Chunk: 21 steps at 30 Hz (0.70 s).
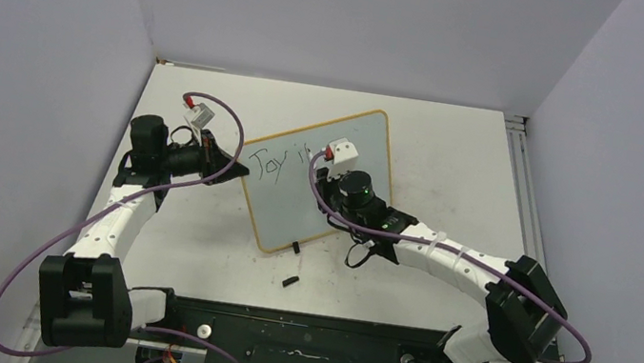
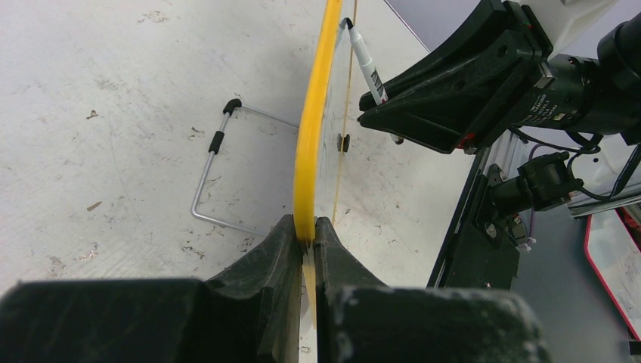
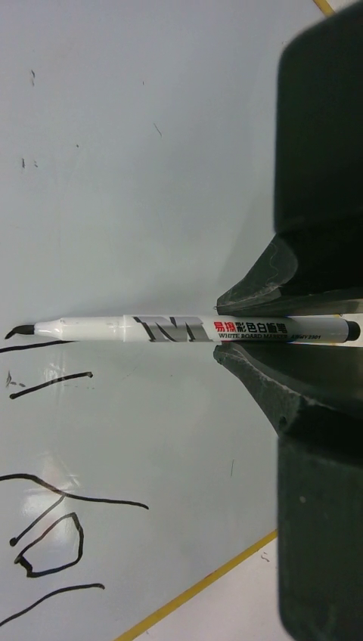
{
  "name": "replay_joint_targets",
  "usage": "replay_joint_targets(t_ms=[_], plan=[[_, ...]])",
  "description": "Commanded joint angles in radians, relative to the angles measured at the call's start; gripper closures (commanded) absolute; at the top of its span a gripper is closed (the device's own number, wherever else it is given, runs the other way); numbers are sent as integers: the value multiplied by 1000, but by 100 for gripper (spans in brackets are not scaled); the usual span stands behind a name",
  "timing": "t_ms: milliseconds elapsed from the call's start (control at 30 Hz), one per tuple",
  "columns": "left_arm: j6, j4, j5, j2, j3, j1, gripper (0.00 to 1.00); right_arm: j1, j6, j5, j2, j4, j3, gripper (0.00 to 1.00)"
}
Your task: Write a sentence on the whiteboard
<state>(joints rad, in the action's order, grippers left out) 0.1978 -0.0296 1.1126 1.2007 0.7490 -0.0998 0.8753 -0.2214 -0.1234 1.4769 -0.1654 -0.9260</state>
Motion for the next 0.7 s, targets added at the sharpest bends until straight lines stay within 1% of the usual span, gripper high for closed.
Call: replay_joint_targets(t_ms=[0,133,400,667], plan=[[-15,-7,18,-21,39,-8,100,-14,-4,7,18,6,-49,95],[-15,-7,16,-22,39,-8,100,-19,-9,15,28,18,-58,95],[-15,-6,17,-24,39,-8,100,-42,-34,-16,12,31,-50,95],[-15,-6,18,-24,39,-9,100,-49,-37,18,18,33,-40,95]])
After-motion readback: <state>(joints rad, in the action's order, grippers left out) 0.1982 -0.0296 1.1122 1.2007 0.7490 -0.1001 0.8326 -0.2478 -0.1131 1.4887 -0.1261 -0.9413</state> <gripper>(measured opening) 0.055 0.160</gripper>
